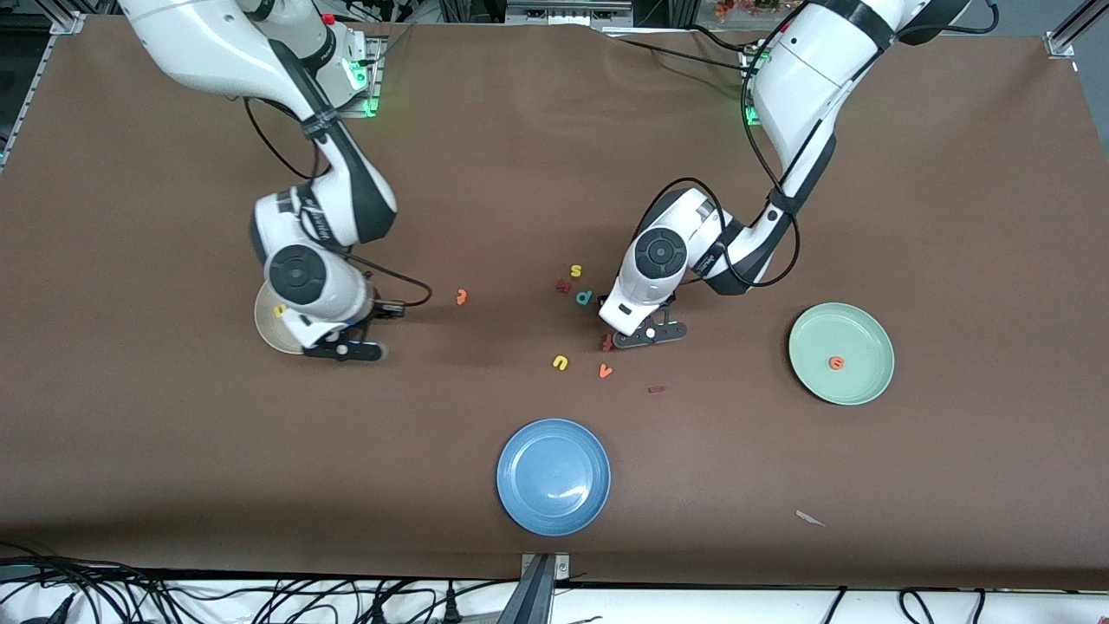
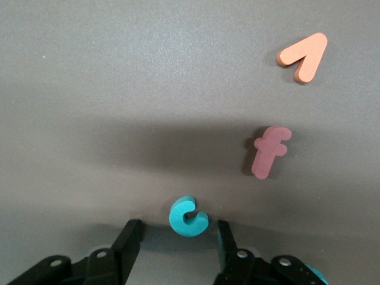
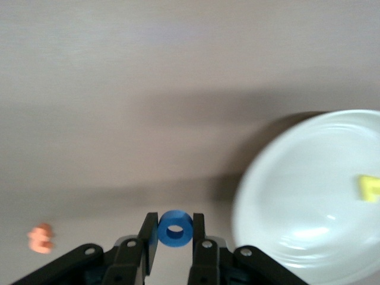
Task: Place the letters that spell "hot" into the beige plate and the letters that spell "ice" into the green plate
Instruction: 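Lift the blue o with the right gripper while the left reaches teal c, then release the o onto the beige plate while the left gripper grasps c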
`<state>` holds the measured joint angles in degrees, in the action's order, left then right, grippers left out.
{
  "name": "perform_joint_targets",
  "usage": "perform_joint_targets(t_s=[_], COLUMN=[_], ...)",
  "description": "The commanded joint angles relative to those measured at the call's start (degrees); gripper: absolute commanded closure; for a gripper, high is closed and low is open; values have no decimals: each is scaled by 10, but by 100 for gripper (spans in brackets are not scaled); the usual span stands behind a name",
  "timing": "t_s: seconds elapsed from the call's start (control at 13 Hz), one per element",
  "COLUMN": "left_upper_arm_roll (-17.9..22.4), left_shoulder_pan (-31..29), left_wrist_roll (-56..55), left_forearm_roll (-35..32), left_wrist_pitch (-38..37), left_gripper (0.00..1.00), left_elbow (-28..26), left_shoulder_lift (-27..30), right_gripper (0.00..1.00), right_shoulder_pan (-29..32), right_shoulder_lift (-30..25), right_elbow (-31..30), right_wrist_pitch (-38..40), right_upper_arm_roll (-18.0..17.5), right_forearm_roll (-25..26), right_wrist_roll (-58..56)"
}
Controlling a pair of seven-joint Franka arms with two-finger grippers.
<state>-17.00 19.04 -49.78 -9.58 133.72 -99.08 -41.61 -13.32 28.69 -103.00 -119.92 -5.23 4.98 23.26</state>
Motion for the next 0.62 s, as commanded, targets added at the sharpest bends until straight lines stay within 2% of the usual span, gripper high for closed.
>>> perform_joint_targets(t_s=[0.0, 0.23, 0.38, 0.54], left_upper_arm_roll=[5, 5, 5, 5], left_shoulder_pan=[7, 7, 7, 7], left_wrist_roll=[-18, -20, -26, -25], left_forearm_roll=[-15, -15, -15, -16], left_wrist_pitch=[1, 0, 1, 0], left_gripper=[44, 53, 56, 57], left_elbow=[12, 12, 12, 23], left_shoulder_lift=[-8, -10, -11, -15], right_gripper=[82, 81, 79, 65], right_shoulder_pan=[2, 7, 16, 18], right_shoulder_lift=[-7, -2, -1, 0], right_elbow=[-14, -48, -70, -84], right_wrist_pitch=[30, 19, 12, -9], right_upper_arm_roll=[47, 90, 92, 94], right_forearm_roll=[2, -7, -12, -12], right_wrist_roll=[-72, -172, -195, -208])
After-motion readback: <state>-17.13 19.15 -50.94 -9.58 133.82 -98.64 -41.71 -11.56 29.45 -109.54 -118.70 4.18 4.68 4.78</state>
